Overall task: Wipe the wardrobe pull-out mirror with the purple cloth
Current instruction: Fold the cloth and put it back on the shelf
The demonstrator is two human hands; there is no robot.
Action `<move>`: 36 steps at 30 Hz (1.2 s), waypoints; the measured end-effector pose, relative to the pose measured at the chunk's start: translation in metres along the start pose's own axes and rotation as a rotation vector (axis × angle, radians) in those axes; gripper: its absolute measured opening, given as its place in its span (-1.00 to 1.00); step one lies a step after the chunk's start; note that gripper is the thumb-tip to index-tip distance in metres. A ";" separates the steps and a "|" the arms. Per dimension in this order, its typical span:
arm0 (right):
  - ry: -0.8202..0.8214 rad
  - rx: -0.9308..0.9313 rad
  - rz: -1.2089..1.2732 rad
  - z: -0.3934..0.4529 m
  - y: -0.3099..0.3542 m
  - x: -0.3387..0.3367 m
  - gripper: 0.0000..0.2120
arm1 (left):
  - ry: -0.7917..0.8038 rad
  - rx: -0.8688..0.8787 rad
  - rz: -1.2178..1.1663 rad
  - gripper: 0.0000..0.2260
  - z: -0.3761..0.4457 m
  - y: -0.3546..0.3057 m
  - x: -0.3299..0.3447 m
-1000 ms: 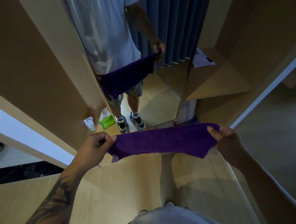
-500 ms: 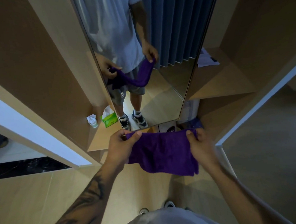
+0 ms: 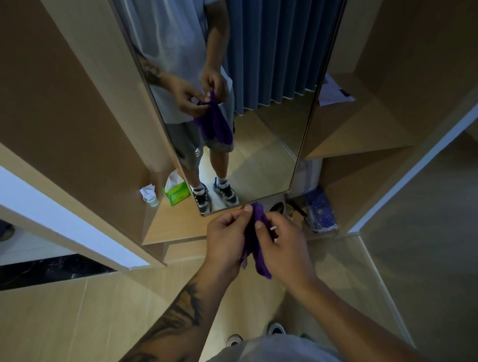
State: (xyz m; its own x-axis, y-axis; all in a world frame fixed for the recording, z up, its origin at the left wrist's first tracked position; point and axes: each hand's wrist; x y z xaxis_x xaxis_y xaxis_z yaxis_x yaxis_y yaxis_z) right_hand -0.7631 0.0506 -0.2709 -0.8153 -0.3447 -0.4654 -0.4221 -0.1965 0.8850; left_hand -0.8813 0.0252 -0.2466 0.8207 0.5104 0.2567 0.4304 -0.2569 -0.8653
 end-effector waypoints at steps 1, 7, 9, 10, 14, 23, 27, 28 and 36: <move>0.007 -0.015 -0.015 -0.002 -0.001 0.001 -0.85 | 0.000 -0.007 -0.012 -0.76 0.000 -0.001 0.000; 0.129 -0.123 -0.049 -0.010 0.002 0.001 -0.69 | 0.154 0.057 -0.079 -0.67 -0.002 -0.014 -0.002; 0.185 -0.138 0.049 -0.010 0.004 -0.002 -0.70 | 0.170 0.104 -0.006 -0.72 -0.002 -0.017 -0.005; 0.211 -0.130 0.108 -0.010 0.004 -0.005 -0.66 | 0.171 0.121 0.029 -0.80 -0.002 -0.019 -0.007; 0.114 -0.071 0.185 -0.012 -0.006 -0.017 -0.70 | 0.293 0.197 0.217 -0.85 0.003 -0.034 -0.022; 0.317 0.284 0.610 0.014 -0.019 -0.046 -0.48 | 0.598 0.221 0.215 -0.87 -0.007 -0.067 -0.045; 0.270 0.197 0.542 0.007 -0.022 -0.044 -0.64 | 0.501 0.203 0.108 -0.89 -0.007 -0.063 -0.050; 0.232 0.195 0.581 0.006 -0.021 -0.042 -0.65 | 0.468 0.189 0.085 -0.89 -0.007 -0.061 -0.052; 0.007 0.137 0.335 0.010 -0.002 -0.053 -0.74 | 0.240 0.175 0.174 -0.85 -0.007 -0.040 -0.044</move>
State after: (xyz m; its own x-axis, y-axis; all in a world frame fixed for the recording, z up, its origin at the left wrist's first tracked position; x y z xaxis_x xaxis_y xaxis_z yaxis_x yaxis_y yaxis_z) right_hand -0.7235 0.0780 -0.2478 -0.9147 -0.3758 -0.1488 -0.1817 0.0534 0.9819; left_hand -0.9322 0.0070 -0.2204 0.9501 0.2582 0.1749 0.2224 -0.1679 -0.9604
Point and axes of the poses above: each hand's wrist, its own z-axis towards the middle knuckle, its own x-axis out of the palm, y = z × x, and after that the axes turned 6 degrees about y, right-handed
